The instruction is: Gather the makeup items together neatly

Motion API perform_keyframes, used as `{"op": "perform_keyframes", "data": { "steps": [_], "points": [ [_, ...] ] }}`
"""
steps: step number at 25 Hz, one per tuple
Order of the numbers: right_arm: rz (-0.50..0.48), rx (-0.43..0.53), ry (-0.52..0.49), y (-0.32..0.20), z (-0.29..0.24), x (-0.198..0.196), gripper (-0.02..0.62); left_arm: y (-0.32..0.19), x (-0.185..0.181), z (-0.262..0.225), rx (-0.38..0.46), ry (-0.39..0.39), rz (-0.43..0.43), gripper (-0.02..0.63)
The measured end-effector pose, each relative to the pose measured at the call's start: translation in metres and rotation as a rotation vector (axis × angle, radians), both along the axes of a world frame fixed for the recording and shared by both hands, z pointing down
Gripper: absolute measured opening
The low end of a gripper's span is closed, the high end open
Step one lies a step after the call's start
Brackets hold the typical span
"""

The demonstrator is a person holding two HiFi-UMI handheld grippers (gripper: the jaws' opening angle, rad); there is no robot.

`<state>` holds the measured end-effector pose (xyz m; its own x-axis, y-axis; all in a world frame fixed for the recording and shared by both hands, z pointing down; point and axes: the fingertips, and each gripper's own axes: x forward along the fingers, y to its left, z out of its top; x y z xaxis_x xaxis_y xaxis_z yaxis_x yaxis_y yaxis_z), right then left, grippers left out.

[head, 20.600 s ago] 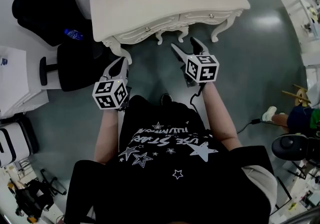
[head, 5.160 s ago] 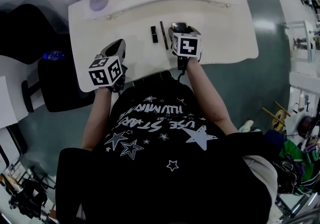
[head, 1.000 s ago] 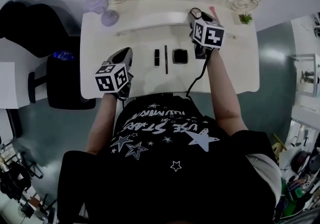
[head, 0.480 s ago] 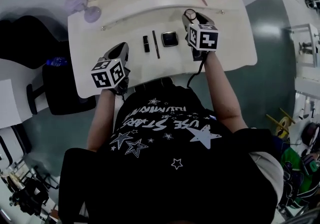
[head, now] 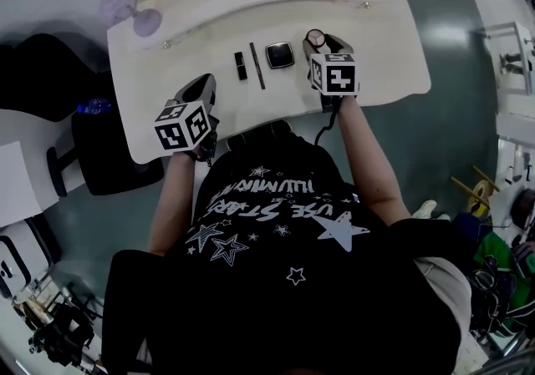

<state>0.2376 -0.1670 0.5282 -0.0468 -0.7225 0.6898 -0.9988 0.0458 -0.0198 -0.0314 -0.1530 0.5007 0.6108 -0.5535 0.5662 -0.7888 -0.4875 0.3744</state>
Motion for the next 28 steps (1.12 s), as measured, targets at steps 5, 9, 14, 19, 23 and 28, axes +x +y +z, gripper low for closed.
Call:
{"op": "perform_keyframes", "data": {
  "steps": [5,9,14,19,23,28],
  "points": [
    [0.012,-0.048,0.004,0.015,0.021,0.001,0.239,0.003,0.002,0.003,-0.008,-0.001,0.016,0.0],
    [0.007,-0.073,0.004,0.018,0.032,-0.002,0.239,0.003,0.003,0.004,-0.013,-0.001,0.022,0.0],
    [0.012,-0.095,0.011,0.015,0.043,-0.001,0.239,0.003,0.003,0.006,-0.021,-0.004,0.034,0.0],
    [0.005,-0.101,0.007,0.013,0.047,-0.003,0.24,0.0,0.002,0.009,-0.025,-0.004,0.037,0.0],
    [0.012,-0.116,0.006,0.014,0.05,-0.002,0.241,0.0,0.0,0.01,-0.027,0.001,0.036,0.0],
    [0.021,-0.105,0.067,0.014,0.047,0.0,0.266,-0.001,-0.004,0.008,-0.023,0.004,0.045,0.0]
  ]
}}
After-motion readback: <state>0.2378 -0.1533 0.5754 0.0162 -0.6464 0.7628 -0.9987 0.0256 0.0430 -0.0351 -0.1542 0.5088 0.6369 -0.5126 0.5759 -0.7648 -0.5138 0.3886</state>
